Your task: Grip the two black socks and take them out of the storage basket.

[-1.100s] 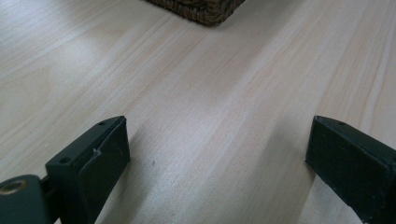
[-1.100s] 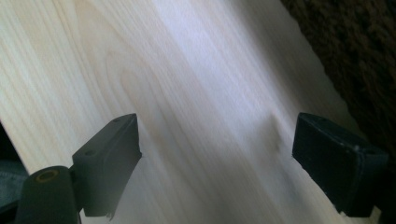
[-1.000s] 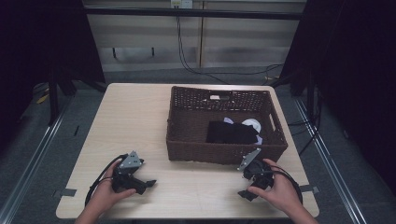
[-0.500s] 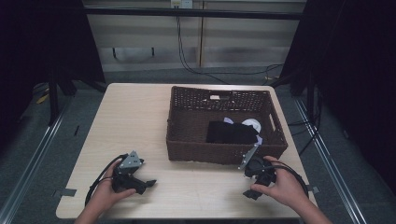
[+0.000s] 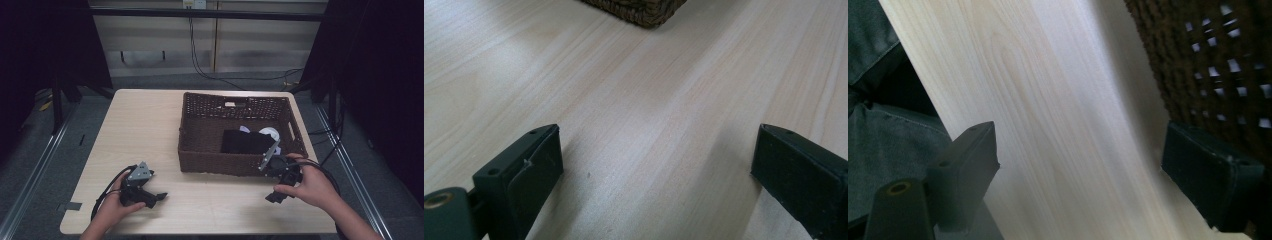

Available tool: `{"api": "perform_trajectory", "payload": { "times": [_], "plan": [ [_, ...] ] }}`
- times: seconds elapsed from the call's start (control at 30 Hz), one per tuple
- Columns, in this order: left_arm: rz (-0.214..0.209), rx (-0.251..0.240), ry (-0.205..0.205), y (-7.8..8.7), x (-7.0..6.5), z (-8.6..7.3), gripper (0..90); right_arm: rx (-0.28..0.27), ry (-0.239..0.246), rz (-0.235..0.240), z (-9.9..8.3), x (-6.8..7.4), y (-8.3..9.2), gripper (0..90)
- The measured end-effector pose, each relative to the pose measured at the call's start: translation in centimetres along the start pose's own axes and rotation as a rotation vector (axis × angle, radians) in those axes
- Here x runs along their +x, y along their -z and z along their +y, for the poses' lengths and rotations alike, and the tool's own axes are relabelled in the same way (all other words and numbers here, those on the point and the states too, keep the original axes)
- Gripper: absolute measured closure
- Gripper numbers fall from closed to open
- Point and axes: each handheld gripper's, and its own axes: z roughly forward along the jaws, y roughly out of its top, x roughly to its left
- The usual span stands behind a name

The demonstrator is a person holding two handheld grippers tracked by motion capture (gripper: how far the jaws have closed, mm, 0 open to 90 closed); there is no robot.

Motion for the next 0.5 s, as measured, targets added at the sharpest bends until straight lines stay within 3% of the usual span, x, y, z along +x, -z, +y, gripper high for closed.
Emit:
{"api": "perform_trajectory", "payload": {
  "times": [0.23, 0.37, 0.5],
  "plan": [
    [0.001, -0.001, -0.001, 0.0, 0.0, 0.0, 5.6, 0.010, 0.013, 0.003, 1.0, -0.8, 2.4, 14.8],
    [0.002, -0.001, -0.004, 0.0, 0.0, 0.0, 5.6, -0.024, -0.001, 0.044, 2.0, -1.8, 4.4, 15.0],
    [0.002, 0.000, -0.004, 0.0, 0.0, 0.0, 5.6, -0.020, 0.004, 0.032, 2.7, -2.4, 5.2, 15.0]
  ]
}}
